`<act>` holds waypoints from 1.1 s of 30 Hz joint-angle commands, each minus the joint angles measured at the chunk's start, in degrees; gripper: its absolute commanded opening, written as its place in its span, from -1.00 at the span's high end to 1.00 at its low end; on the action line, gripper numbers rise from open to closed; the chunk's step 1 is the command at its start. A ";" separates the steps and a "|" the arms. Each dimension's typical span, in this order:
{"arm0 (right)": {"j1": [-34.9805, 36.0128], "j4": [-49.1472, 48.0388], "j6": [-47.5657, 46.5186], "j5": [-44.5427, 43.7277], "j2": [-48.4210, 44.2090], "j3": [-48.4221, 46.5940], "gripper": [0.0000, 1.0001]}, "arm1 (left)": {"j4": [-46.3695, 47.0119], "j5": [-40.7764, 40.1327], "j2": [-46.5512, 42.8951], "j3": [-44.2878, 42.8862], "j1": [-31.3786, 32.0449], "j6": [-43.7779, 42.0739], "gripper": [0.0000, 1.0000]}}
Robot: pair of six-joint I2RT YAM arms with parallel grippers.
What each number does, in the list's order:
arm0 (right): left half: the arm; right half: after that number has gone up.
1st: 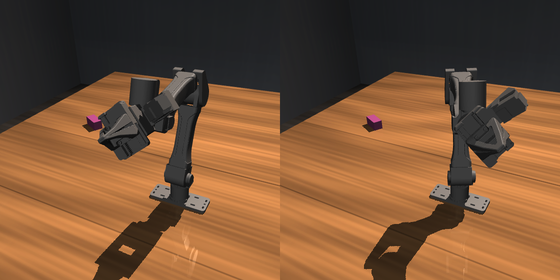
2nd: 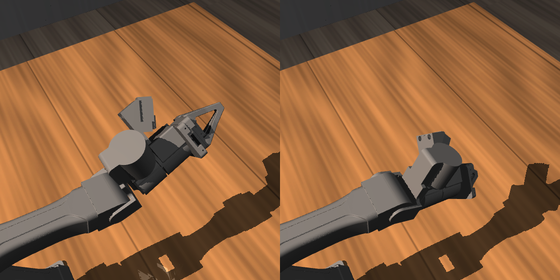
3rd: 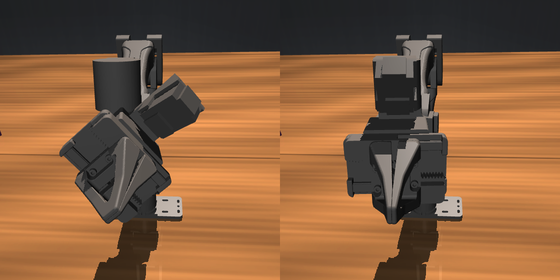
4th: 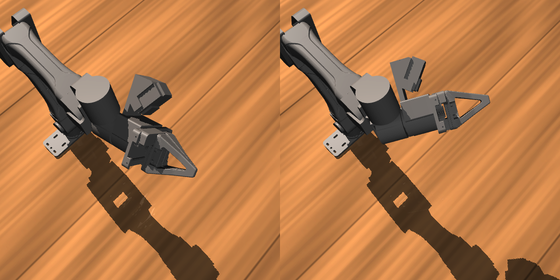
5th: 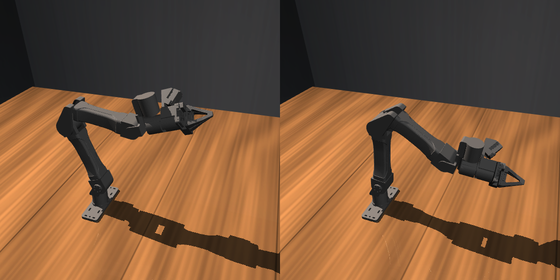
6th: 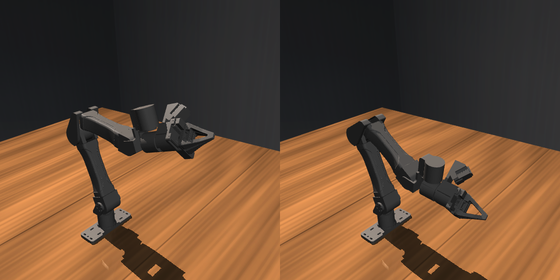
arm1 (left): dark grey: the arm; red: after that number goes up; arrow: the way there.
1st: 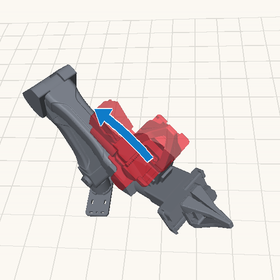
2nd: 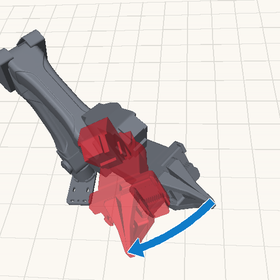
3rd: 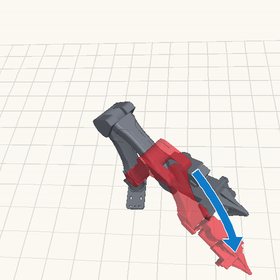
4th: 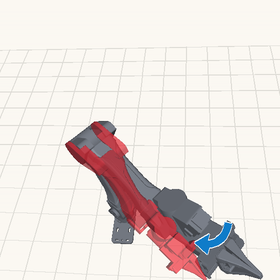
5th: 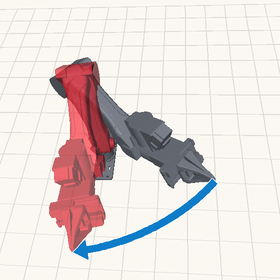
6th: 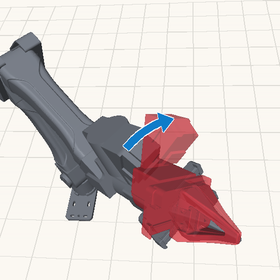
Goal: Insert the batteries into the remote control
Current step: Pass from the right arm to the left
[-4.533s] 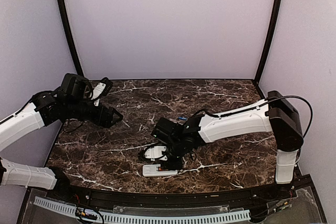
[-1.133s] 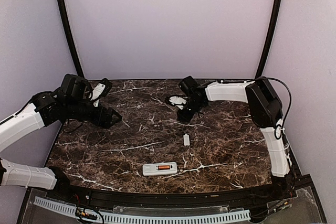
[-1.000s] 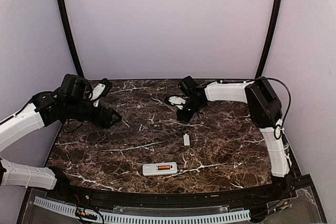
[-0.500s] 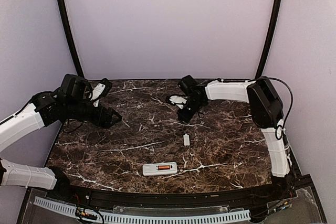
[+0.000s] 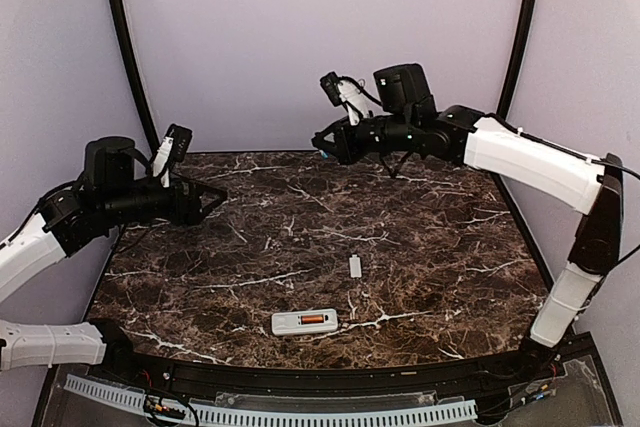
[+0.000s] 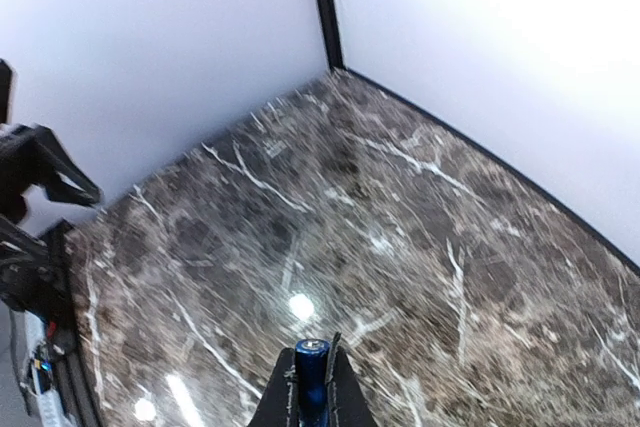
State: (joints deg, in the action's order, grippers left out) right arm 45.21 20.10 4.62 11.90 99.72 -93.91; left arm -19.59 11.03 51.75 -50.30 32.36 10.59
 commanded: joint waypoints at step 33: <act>22.38 -22.91 1.79 -5.92 -6.30 -2.47 1.00 | 38.29 16.82 7.22 -4.27 10.49 8.48 0.42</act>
State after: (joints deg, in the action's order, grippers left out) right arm 67.02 -0.45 6.94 5.91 94.48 -95.88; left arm 17.54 27.64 59.20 -53.45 42.72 19.79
